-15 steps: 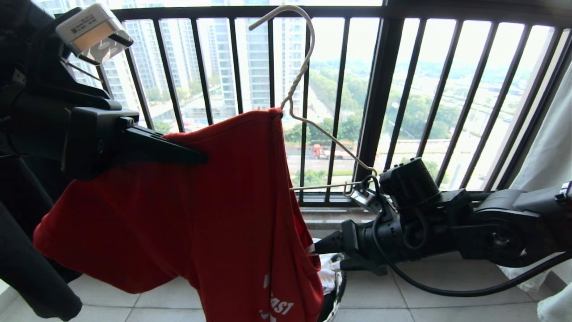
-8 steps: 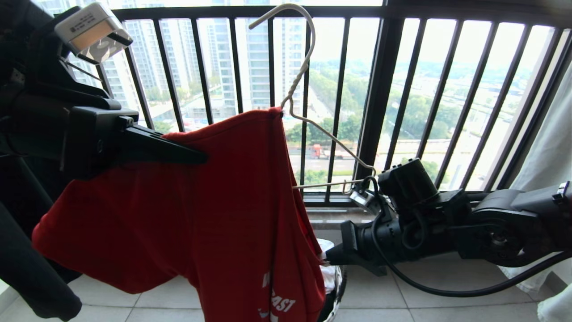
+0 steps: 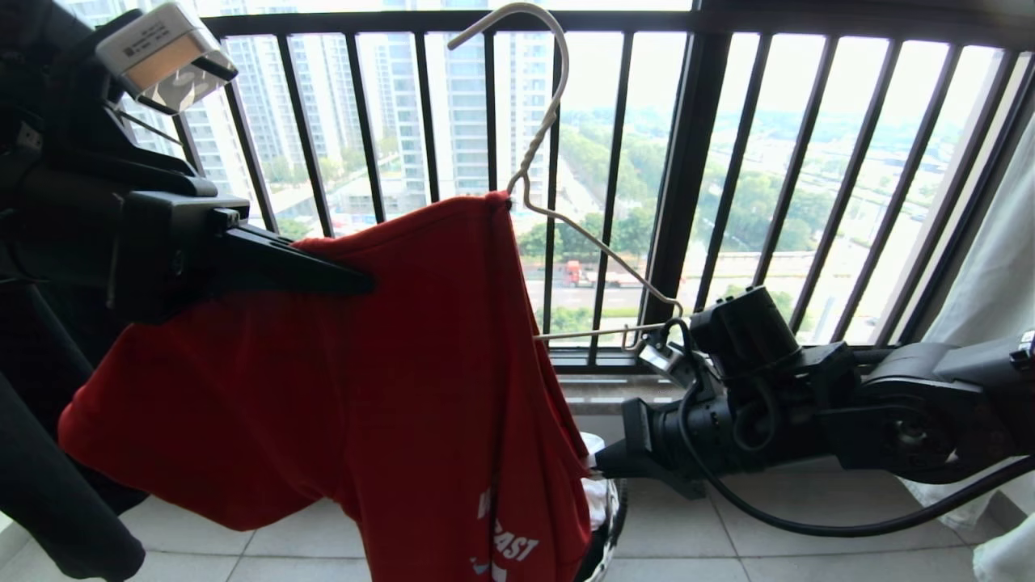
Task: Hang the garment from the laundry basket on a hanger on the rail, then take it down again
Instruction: Hang the clothes on the clothes rack
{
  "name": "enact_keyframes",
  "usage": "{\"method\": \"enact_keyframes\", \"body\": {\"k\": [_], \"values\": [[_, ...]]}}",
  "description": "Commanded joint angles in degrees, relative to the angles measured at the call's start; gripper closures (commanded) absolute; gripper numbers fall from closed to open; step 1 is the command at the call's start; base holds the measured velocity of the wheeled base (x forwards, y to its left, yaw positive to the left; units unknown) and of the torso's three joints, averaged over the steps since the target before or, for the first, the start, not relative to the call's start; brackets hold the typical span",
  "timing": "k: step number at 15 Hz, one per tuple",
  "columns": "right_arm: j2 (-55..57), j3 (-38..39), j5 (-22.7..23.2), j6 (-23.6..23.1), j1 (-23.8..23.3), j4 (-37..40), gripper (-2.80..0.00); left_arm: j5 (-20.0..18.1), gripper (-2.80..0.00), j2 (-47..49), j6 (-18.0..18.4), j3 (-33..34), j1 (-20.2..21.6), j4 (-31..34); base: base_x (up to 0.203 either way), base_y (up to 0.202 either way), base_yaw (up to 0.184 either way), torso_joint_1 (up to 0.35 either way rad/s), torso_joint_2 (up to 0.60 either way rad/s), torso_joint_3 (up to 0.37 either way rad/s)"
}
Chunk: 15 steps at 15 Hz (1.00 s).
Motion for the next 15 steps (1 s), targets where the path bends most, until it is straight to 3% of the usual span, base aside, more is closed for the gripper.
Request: {"method": "enact_keyframes", "body": {"k": [1,7,15], "values": [[-2.19,0.70,0.07,0.15,-2.42,0.24,0.00,-0.29,0.00,-0.13,0.09,-0.01,-0.02,0.24,0.000,0.000,0.000,0.000,0.00,0.000],[-5.25,0.84,0.06,-1.22,-11.83,1.50,0.00,-0.29,0.00,-0.22,0.09,-0.01,-0.02,0.29,0.000,0.000,0.000,0.000,0.00,0.000],[-5.57,-3.60,0.06,-1.52,-18.46,3.22,0.00,-0.29,0.00,-0.13,0.09,0.32,-0.11,0.29,0.000,0.000,0.000,0.000,0.00,0.000]]}}
